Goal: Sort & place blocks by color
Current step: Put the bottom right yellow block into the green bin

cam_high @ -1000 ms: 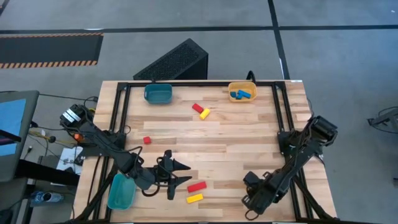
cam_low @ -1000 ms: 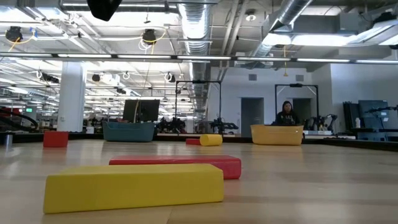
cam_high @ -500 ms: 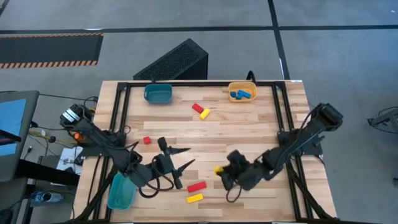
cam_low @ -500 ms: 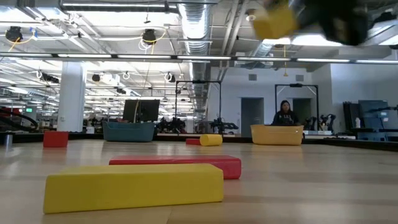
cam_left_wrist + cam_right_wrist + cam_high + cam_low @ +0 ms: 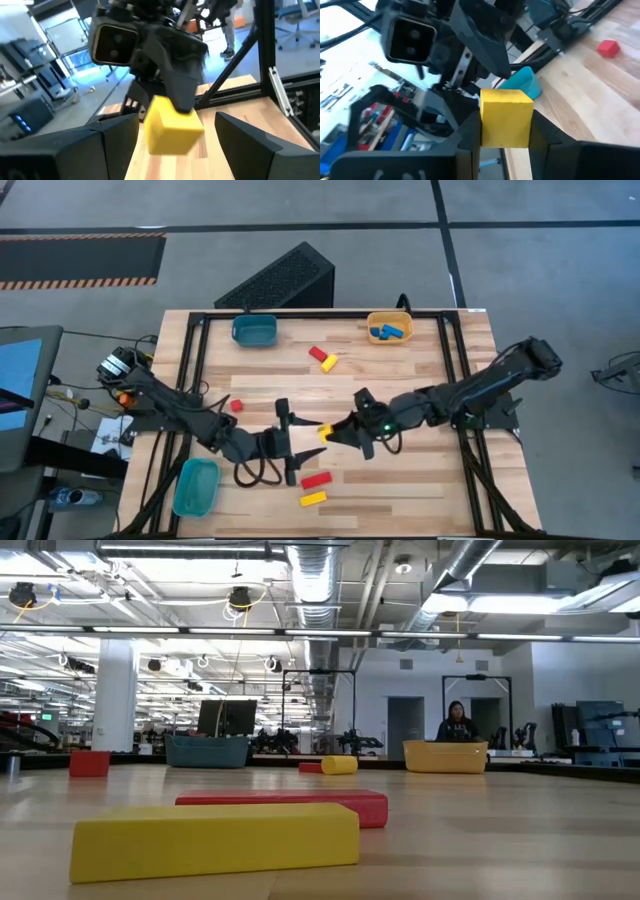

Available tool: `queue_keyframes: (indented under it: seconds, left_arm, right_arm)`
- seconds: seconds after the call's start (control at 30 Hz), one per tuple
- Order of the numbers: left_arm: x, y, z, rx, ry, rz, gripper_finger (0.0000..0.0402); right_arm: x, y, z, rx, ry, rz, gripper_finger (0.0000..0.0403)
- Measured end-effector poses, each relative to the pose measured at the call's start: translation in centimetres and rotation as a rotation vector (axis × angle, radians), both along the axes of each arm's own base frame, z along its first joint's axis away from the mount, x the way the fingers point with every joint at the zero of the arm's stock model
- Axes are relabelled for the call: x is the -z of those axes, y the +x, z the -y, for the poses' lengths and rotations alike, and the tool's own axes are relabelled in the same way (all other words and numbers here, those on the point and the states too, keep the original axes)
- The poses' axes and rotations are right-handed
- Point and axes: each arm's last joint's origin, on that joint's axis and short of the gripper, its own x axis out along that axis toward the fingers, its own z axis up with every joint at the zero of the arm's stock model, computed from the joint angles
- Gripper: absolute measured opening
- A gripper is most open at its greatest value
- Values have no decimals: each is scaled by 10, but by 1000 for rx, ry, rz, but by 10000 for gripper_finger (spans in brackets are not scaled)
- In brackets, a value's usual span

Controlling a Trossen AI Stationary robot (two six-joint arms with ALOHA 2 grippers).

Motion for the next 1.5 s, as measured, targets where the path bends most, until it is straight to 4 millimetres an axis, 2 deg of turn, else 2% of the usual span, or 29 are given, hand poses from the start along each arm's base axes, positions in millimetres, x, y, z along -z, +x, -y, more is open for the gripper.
queue_keyframes:
  seconds: [0.23,0.37,0.57,0.67,0.7,0.87,0.97,1.07,1.27,1.37,1.5]
  left_arm:
    - [0,3,-6,-49,14,1,251]
    - [0,5,-11,-54,54,-4,233]
    - [-1,9,-20,-95,63,-4,163]
    - [-7,9,-31,-133,74,4,116]
    - [-9,9,-35,-145,75,5,114]
    - [-20,7,-66,-264,38,13,111]
    - [-24,3,-90,-382,11,-4,111]
    - [-21,-3,-109,-517,-6,-56,124]
    - [-19,-21,-159,-786,-197,-48,124]
    - [-12,-28,-189,-837,-295,-103,121]
    - [3,-36,-235,-904,-407,-222,123]
  right_arm:
    - [-2,7,8,-36,23,46,115]
    - [0,10,12,-40,21,45,115]
    - [-2,13,23,-25,21,59,121]
    - [-4,15,30,-39,29,80,139]
    - [-5,16,34,-36,32,79,150]
    - [-6,19,54,-32,-6,84,227]
    - [-7,12,59,-82,-64,58,257]
    - [-16,-2,64,-81,-139,29,265]
    - [-13,-28,85,-33,-245,-152,264]
    - [-13,-34,94,-15,-302,-198,264]
    - [-11,-33,103,42,-385,-212,264]
